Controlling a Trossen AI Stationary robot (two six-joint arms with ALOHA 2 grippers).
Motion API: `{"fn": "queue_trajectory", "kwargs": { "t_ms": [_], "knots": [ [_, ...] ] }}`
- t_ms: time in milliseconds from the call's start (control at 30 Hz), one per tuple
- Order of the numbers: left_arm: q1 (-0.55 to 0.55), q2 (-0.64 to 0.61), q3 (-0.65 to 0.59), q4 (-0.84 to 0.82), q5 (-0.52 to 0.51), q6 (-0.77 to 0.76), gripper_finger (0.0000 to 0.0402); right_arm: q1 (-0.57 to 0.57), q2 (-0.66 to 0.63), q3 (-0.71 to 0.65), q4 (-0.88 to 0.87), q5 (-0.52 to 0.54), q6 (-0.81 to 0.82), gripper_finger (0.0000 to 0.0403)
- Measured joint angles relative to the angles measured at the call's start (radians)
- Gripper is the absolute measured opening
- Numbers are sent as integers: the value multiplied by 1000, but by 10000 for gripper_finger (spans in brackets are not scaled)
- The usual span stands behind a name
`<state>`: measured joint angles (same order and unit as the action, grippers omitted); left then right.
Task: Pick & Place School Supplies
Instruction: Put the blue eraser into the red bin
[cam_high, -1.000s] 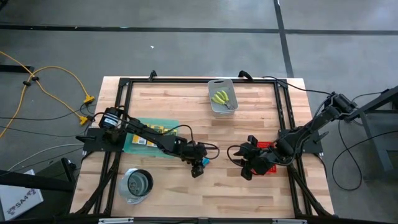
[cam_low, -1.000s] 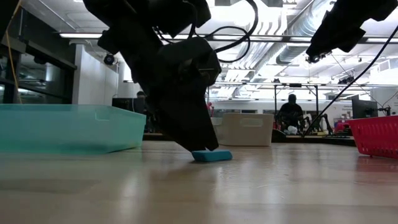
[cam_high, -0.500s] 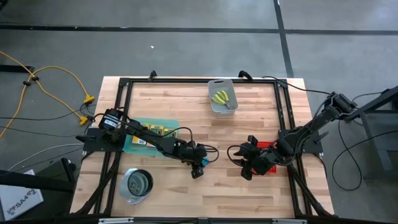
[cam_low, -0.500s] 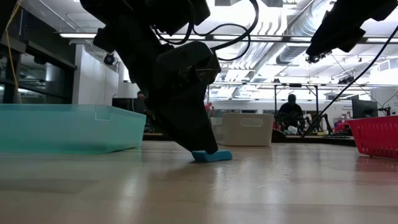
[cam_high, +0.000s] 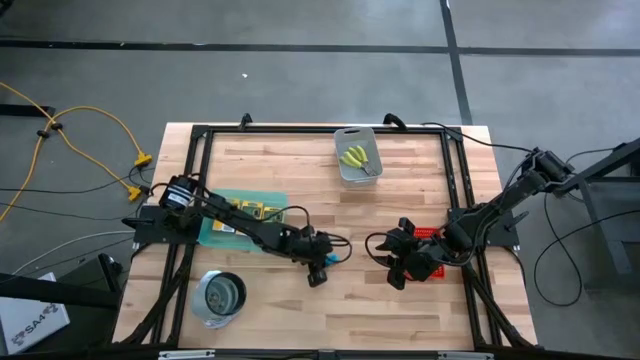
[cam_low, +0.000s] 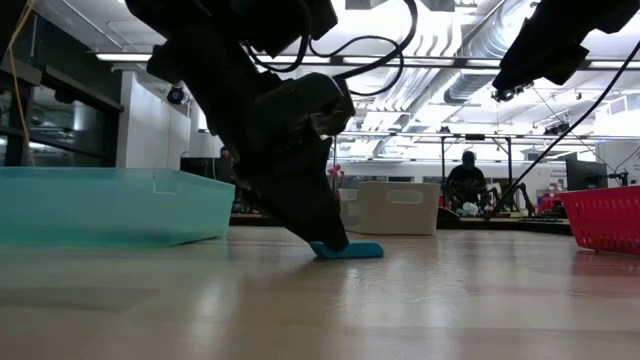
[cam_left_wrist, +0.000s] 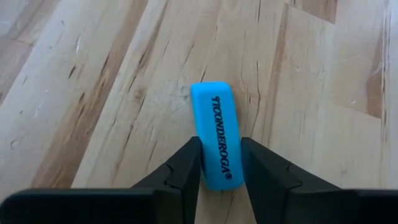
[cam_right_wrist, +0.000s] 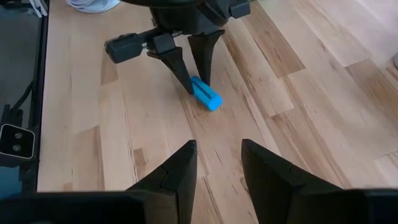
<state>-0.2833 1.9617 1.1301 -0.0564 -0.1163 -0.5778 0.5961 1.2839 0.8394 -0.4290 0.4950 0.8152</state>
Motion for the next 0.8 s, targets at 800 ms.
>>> {"fn": "queue_trajectory", "kwargs": {
  "t_ms": [800],
  "knots": [
    [-115, 3, -2, 1, -256, 140, 73, 0, 0, 0, 0, 0, 0, 118]
  ]
}}
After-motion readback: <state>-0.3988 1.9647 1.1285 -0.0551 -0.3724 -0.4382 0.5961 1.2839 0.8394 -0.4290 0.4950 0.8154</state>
